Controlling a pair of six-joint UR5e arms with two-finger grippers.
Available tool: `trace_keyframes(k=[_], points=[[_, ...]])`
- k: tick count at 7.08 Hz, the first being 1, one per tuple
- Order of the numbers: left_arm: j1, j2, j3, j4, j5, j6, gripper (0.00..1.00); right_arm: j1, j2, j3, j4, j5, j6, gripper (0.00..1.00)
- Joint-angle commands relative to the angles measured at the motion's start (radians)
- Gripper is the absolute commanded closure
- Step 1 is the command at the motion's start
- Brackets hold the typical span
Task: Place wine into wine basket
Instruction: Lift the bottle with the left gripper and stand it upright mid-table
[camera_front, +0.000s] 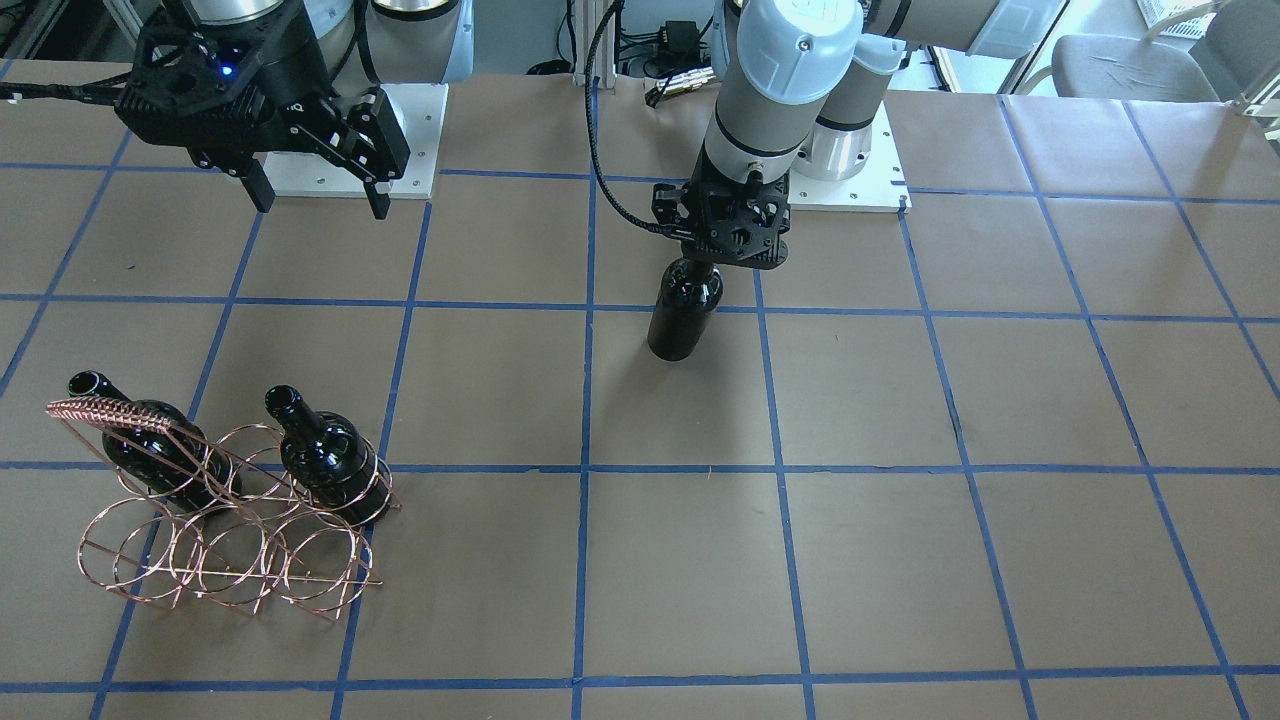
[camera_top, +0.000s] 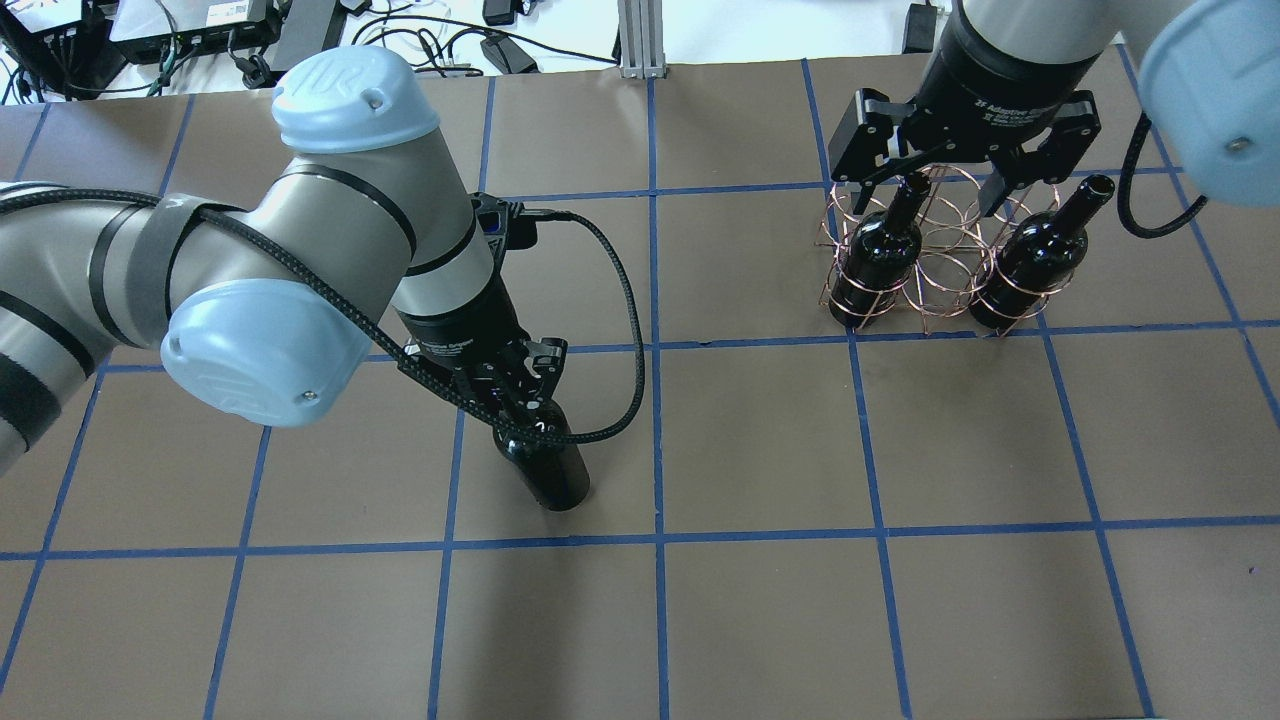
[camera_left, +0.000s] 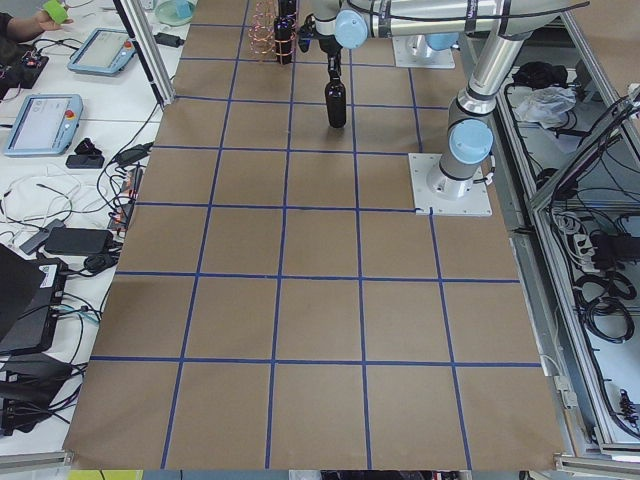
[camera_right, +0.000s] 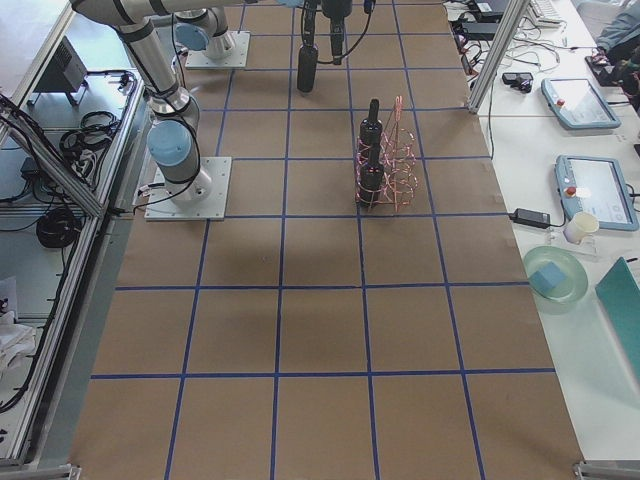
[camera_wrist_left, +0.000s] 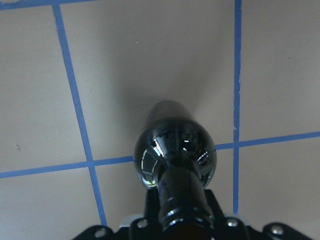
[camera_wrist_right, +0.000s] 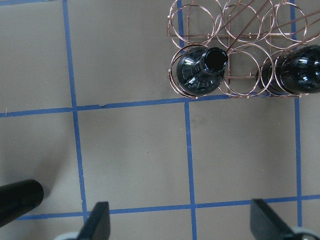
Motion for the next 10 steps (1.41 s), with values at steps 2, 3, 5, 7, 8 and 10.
trace_keyframes(k=[2, 3, 5, 7, 8, 10], points=[[0.001, -0.013, 0.0, -0.001, 0.013, -0.011, 1.0, 0.0, 0.0, 0.001, -0.001, 0.0, 0.0, 0.0], [0.001, -0.013, 0.0, -0.001, 0.013, -0.012, 1.0, 0.0, 0.0, 0.001, -0.001, 0.002, 0.0, 0.0], [0.001, -0.016, 0.0, -0.004, 0.008, -0.012, 0.38, 0.0, 0.0, 0.001, -0.003, 0.002, 0.0, 0.0], [0.001, -0.002, 0.01, -0.027, 0.01, -0.005, 0.0, 0.0, 0.0, 0.001, 0.0, 0.002, 0.0, 0.0], [0.001, 0.001, 0.032, -0.048, 0.01, -0.008, 0.0, 0.0, 0.002, 0.001, 0.0, 0.002, 0.002, 0.0], [0.043, -0.004, 0.188, -0.225, 0.011, -0.006, 0.0, -0.001, 0.006, 0.001, -0.003, 0.003, -0.001, 0.0]])
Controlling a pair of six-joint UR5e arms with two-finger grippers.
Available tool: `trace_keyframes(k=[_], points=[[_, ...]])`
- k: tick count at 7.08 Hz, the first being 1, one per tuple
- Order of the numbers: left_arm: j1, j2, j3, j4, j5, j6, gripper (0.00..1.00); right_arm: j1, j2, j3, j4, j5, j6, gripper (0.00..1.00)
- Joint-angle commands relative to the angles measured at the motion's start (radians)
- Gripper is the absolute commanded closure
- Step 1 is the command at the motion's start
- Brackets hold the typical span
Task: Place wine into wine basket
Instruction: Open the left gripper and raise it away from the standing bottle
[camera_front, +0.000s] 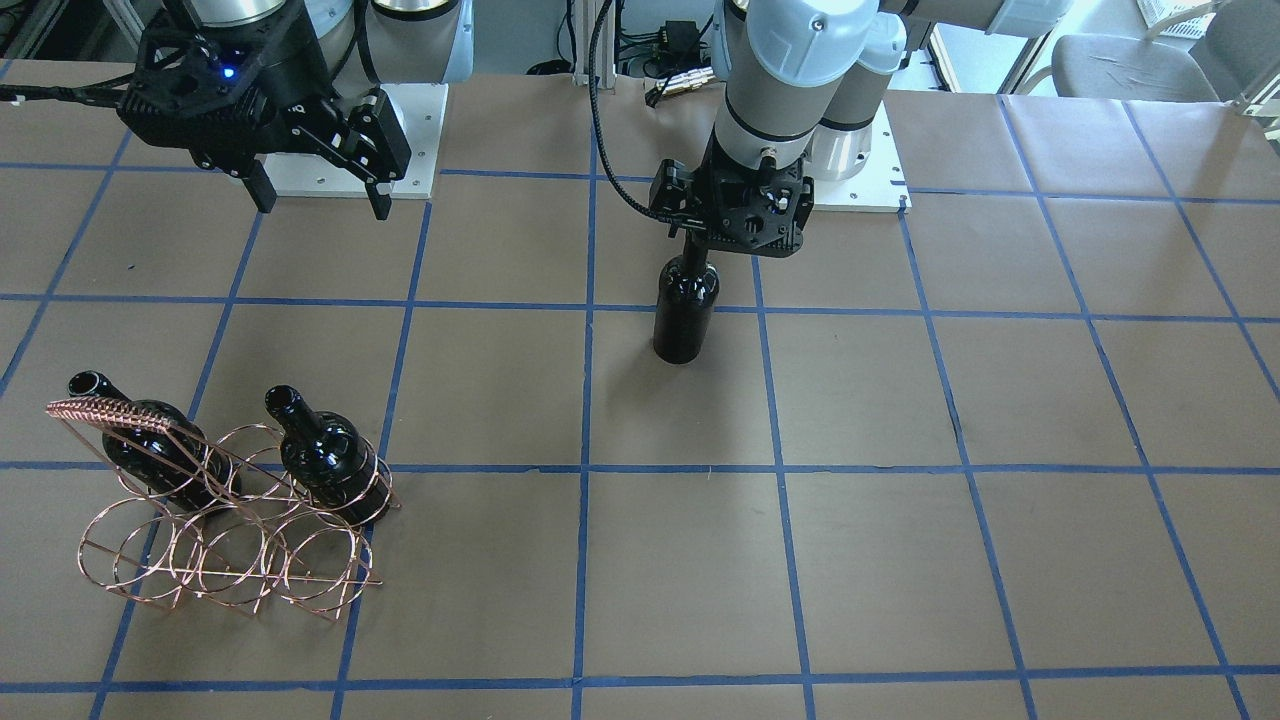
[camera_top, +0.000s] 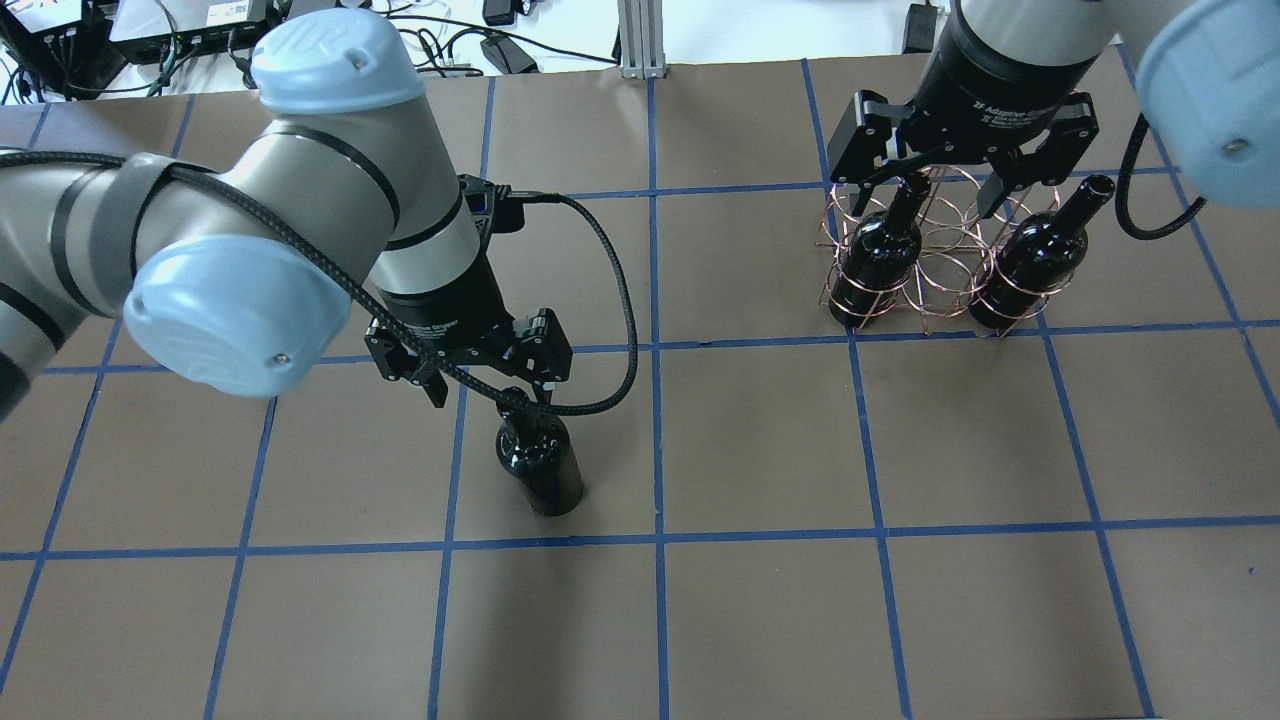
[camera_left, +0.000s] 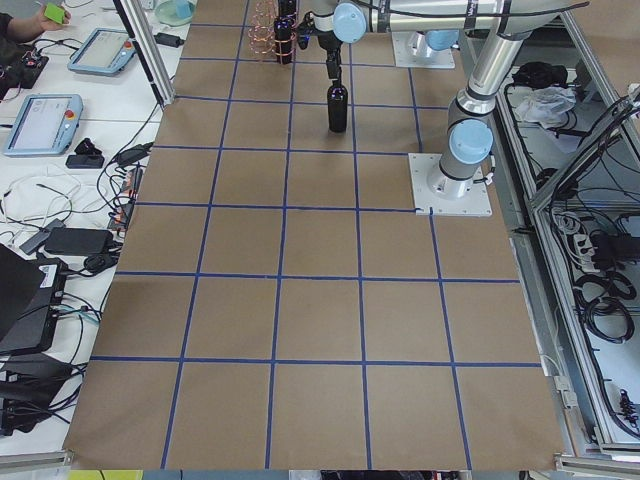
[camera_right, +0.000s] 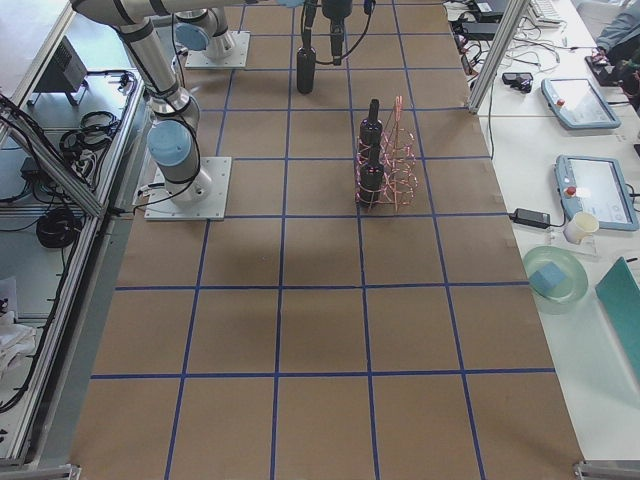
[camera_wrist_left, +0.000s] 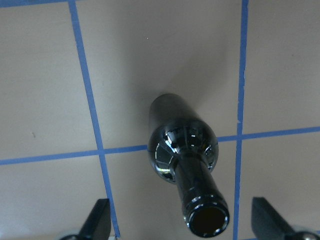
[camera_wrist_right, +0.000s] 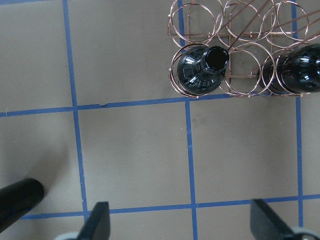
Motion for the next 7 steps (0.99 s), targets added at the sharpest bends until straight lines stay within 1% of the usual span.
trace_keyframes(k=[1, 2, 3, 4, 5, 6, 7], points=[[0.076, -0.004, 0.145, -0.133, 0.003, 0.013, 0.0, -0.003, 0.004, 0.0, 0.001, 0.0, -0.001, 0.0], [0.146, 0.003, 0.179, -0.131, 0.019, 0.013, 0.0, 0.0, 0.0, 0.0, -0.002, 0.019, 0.001, 0.0], [0.233, 0.002, 0.21, -0.129, 0.035, 0.074, 0.0, 0.009, 0.007, -0.003, -0.006, 0.02, 0.001, 0.0], [0.302, 0.004, 0.219, -0.1, 0.047, 0.149, 0.0, 0.017, 0.026, -0.017, 0.011, 0.024, 0.016, 0.0], [0.361, -0.006, 0.218, -0.001, 0.091, 0.18, 0.0, 0.046, 0.048, -0.035, 0.029, 0.041, 0.059, 0.0], [0.395, -0.004, 0.218, 0.012, 0.146, 0.188, 0.0, 0.11, 0.083, -0.087, 0.032, 0.05, 0.155, 0.0], [0.424, -0.001, 0.219, 0.021, 0.156, 0.19, 0.0, 0.196, 0.132, -0.145, 0.031, 0.037, 0.204, 0.0]])
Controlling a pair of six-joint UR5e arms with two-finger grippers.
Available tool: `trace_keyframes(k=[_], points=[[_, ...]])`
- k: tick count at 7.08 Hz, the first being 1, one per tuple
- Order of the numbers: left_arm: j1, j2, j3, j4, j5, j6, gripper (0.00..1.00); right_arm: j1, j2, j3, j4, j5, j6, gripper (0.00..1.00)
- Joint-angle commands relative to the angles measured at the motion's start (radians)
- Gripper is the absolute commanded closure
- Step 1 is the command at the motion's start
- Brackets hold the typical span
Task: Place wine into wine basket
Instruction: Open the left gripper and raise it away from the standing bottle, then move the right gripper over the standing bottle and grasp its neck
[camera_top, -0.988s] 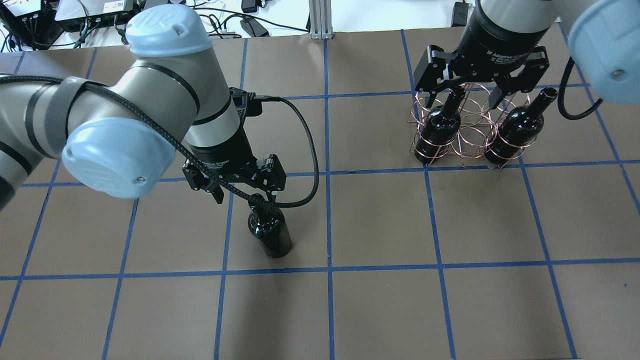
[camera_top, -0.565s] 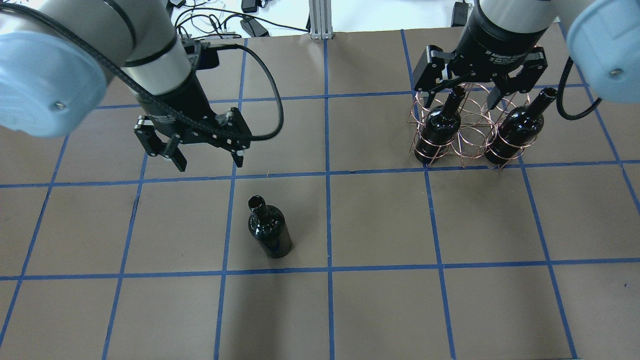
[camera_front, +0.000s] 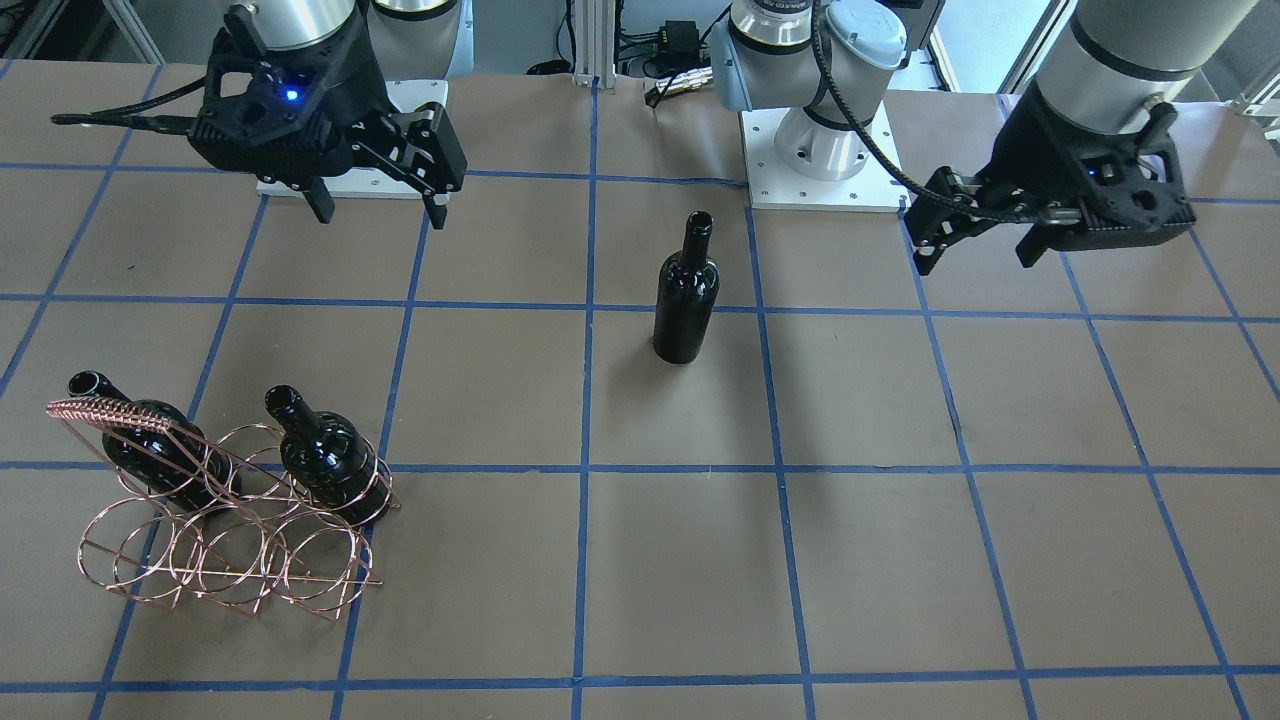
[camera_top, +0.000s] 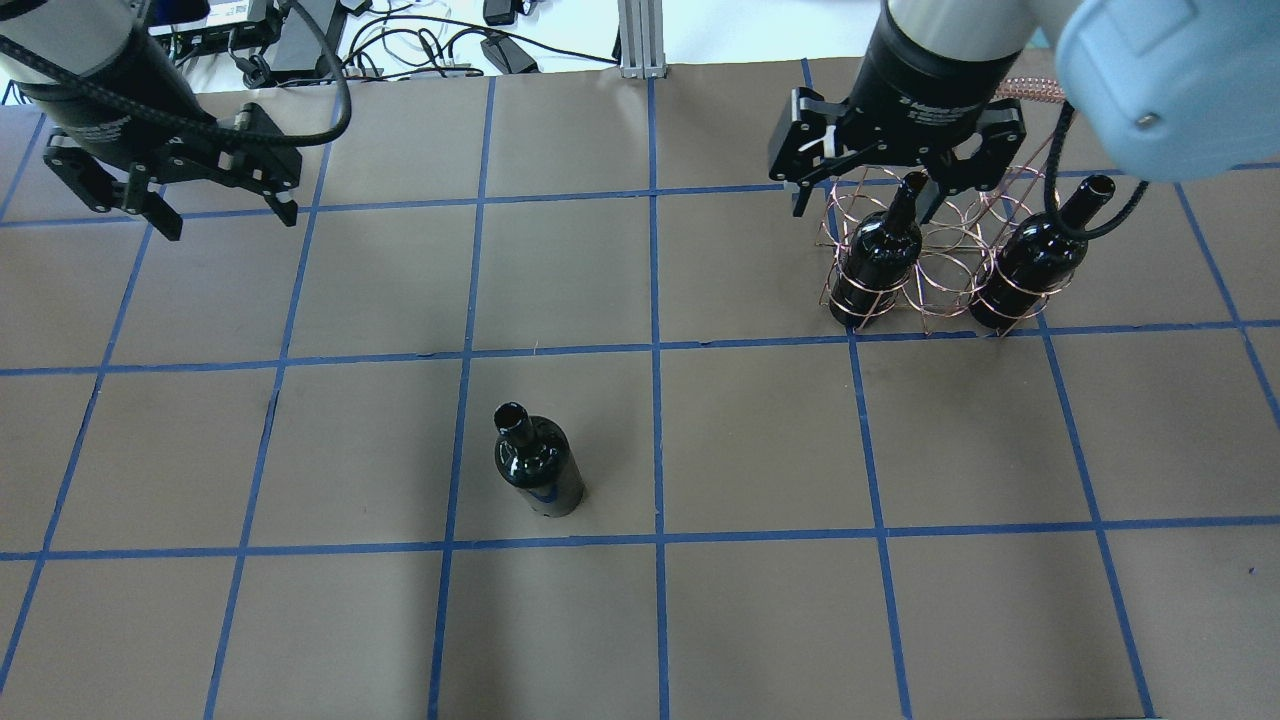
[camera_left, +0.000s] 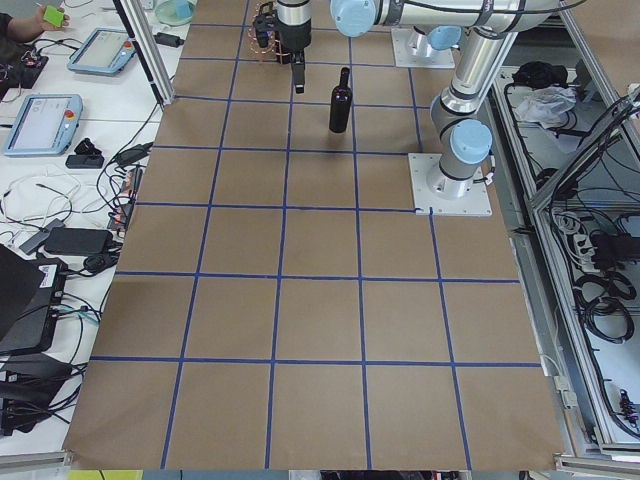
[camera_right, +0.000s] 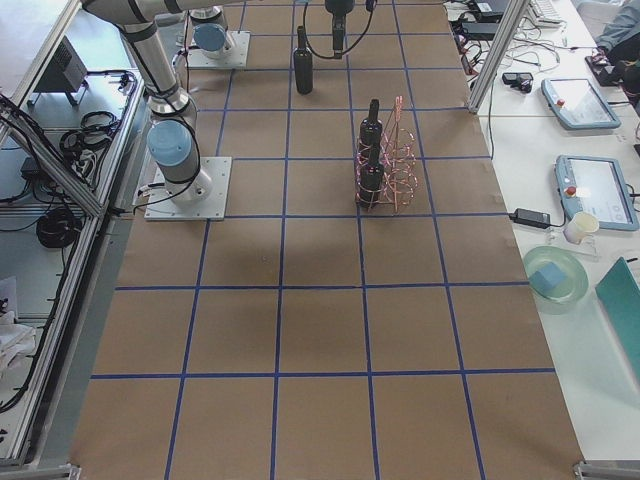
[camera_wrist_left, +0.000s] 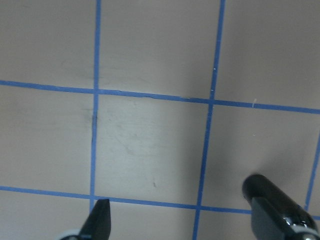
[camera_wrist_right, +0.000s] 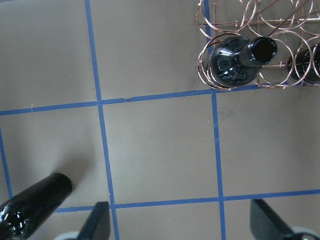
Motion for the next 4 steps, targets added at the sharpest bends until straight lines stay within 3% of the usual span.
trace_keyframes(k=[1, 2, 4], points=[[0.079, 0.012, -0.004, 0.023, 0.036, 0.117, 0.0, 0.173, 0.097, -0.102, 0.001, -0.005, 0.182, 0.0], [0.085, 0.028, 0.0, 0.018, 0.057, 0.232, 0.0, 0.257, 0.136, -0.115, -0.009, -0.008, 0.273, 0.0], [0.088, 0.032, -0.01, 0.013, 0.055, 0.241, 0.0, 0.379, 0.193, -0.115, -0.06, -0.031, 0.437, 0.0]])
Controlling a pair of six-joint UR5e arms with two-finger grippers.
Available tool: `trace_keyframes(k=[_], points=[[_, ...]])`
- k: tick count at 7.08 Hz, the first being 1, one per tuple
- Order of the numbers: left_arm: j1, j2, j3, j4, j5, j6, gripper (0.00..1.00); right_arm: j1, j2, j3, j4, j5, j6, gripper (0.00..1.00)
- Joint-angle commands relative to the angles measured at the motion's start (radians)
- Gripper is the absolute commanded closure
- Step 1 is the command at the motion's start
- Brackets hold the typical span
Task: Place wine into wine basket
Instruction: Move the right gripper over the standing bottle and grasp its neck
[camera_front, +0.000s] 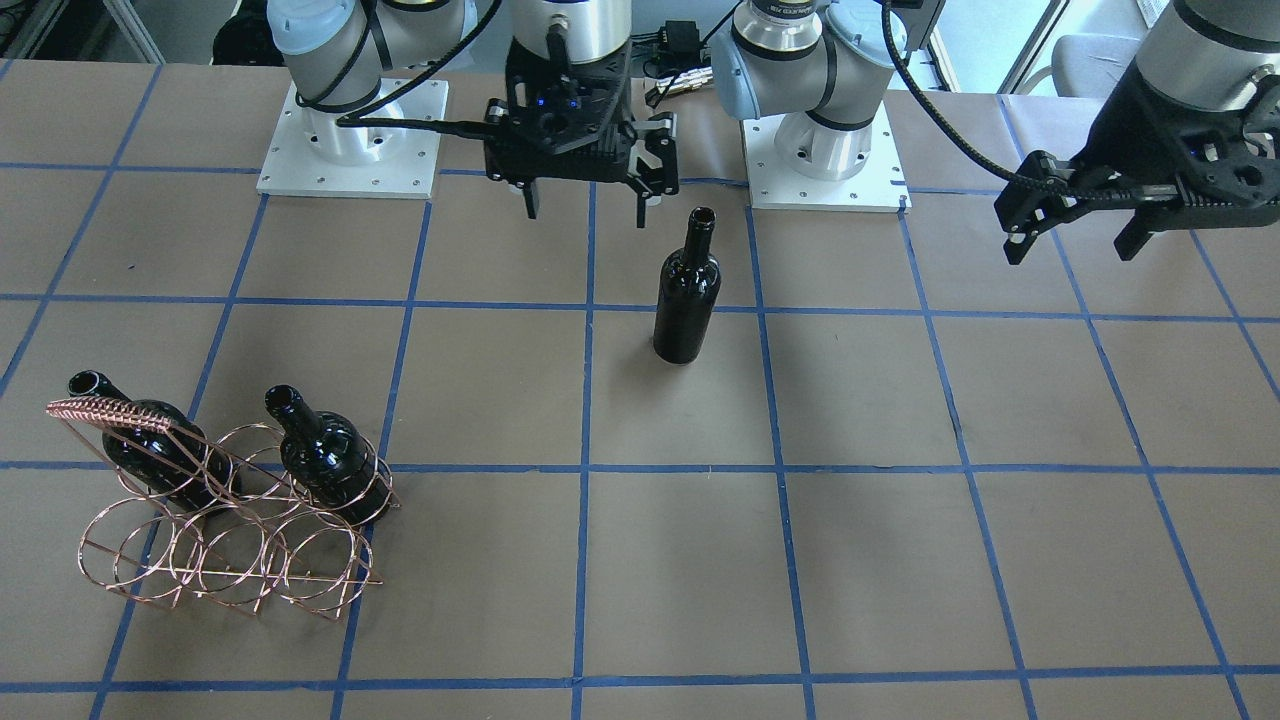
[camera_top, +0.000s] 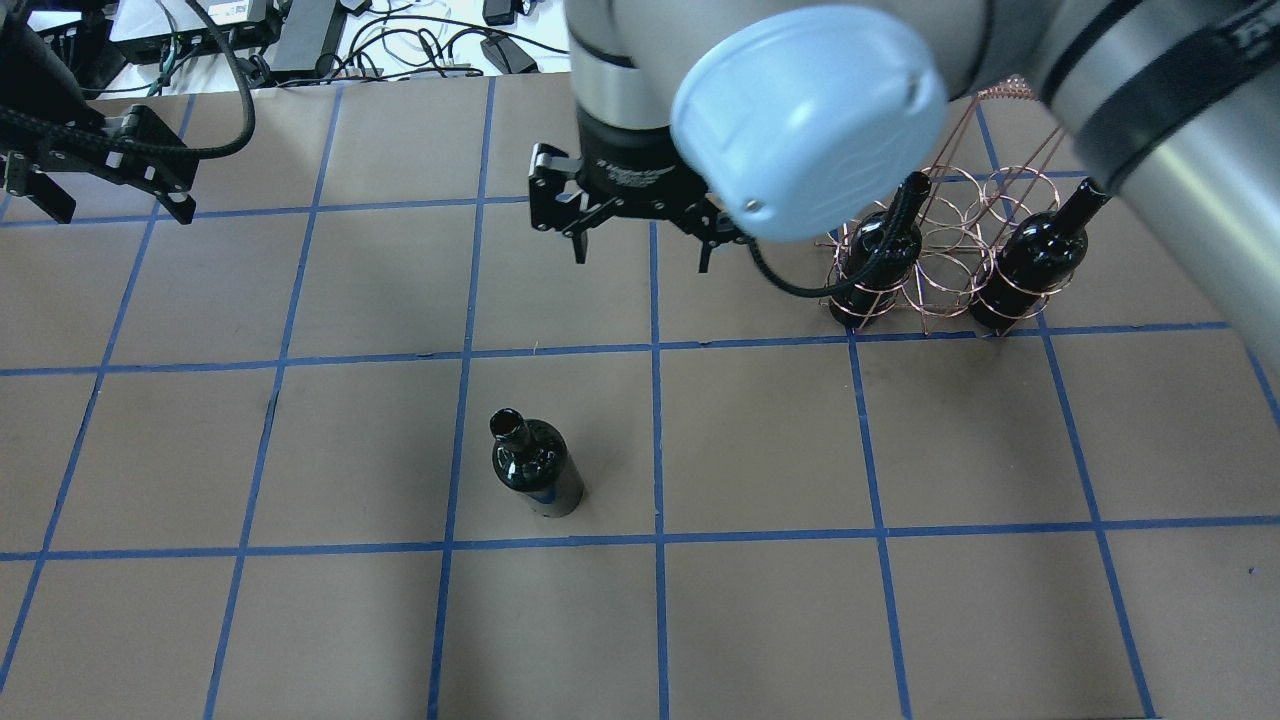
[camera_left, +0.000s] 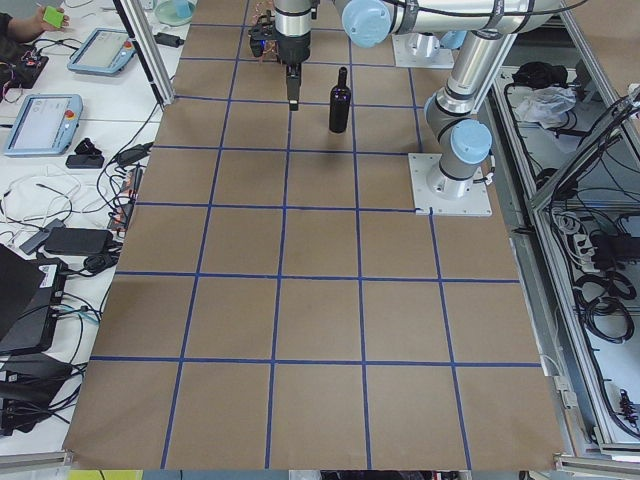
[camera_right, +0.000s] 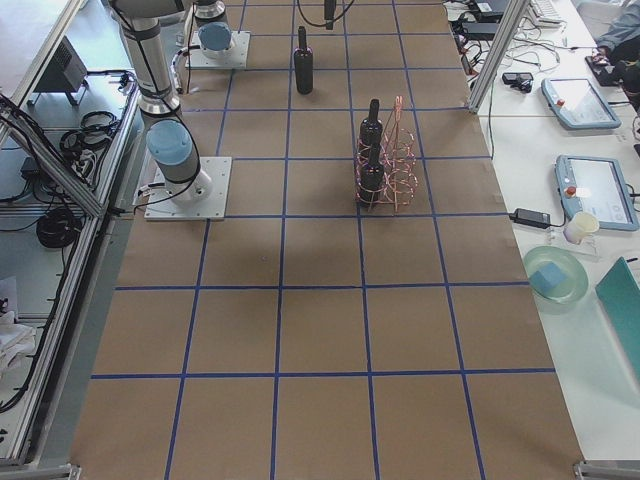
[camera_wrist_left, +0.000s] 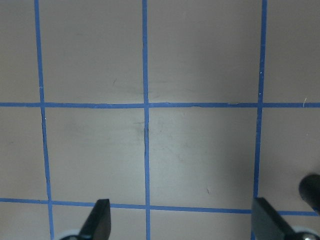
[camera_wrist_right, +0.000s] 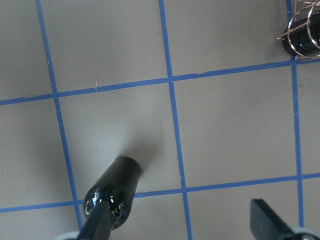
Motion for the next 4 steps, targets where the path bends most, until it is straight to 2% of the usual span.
trace_keyframes(k=[1, 2, 4], points=[[0.002, 0.012, -0.003, -0.027, 0.004, 0.023, 0.0, 0.129, 0.069, -0.004, -0.061, -0.01, 0.177, 0.01], [0.015, 0.016, 0.0, -0.028, 0.004, 0.03, 0.0, 0.158, 0.086, 0.002, -0.066, -0.01, 0.199, 0.06], [0.022, 0.019, 0.002, -0.046, 0.005, 0.035, 0.0, 0.189, 0.098, 0.022, -0.065, 0.016, 0.211, 0.07]])
